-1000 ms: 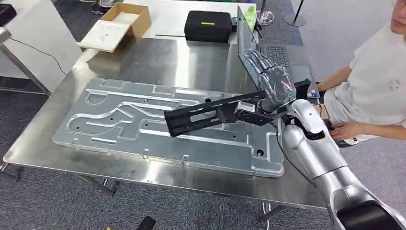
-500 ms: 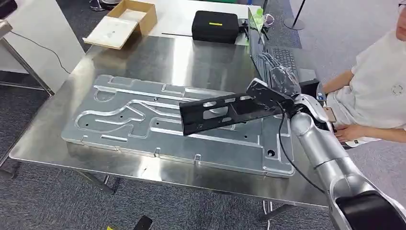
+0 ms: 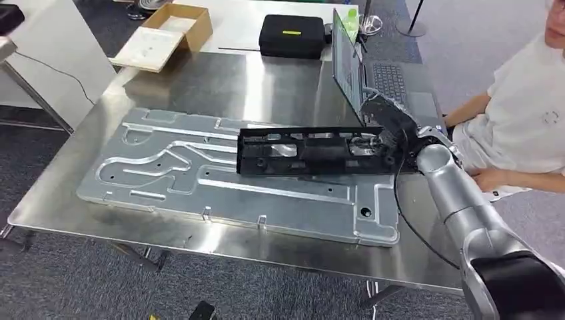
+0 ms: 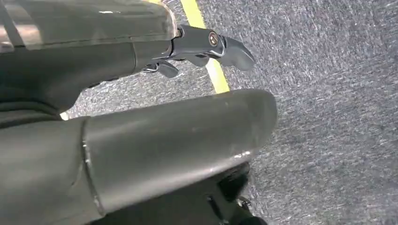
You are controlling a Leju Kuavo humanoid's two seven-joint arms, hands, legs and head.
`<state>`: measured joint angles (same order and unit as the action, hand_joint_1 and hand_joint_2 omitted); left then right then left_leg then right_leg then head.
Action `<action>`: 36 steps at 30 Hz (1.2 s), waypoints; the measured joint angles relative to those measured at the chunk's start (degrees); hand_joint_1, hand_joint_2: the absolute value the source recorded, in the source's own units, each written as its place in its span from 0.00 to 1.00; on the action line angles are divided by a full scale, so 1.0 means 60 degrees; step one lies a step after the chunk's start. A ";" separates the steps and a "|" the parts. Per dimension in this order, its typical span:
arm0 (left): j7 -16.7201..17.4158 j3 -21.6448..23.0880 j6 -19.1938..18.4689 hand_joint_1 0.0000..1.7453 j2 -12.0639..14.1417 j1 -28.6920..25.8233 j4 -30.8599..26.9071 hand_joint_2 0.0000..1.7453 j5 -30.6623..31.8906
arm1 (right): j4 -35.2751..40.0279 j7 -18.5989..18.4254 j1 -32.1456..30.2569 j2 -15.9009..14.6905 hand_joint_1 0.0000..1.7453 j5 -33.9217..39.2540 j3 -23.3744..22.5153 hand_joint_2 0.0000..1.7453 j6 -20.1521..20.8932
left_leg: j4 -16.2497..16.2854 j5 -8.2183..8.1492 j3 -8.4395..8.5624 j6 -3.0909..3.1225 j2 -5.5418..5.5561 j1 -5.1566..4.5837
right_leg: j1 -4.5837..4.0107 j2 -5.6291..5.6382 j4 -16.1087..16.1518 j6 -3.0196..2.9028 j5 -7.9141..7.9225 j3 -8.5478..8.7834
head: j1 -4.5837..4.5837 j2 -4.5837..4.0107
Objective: Take the parts from the cabinet and place them on the table.
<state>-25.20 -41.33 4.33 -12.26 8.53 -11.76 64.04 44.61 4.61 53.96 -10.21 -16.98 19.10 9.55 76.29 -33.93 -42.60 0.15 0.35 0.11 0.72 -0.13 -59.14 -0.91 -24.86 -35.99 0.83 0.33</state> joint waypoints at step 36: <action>0.0109 0.0149 0.0149 0.00 0.0004 -0.0031 0.0000 0.00 -0.0051 | 0.5411 0.2357 -0.3124 0.0772 0.00 -0.3676 0.0605 0.00 -0.5082 | -0.1463 0.1008 0.0648 -0.0043 -0.0080 0.0054 | -0.0004 -0.0523 0.0014 -0.0028 -0.0114 0.0142 | -0.0018 0.0000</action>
<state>-24.55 -40.44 5.22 -12.24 8.34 -11.76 63.73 77.07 18.75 35.22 -5.57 -39.04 22.73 -20.94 67.51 -27.88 -38.71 -0.11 -0.13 0.44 0.70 -3.27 -59.05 -1.08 -25.54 -35.14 0.72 0.33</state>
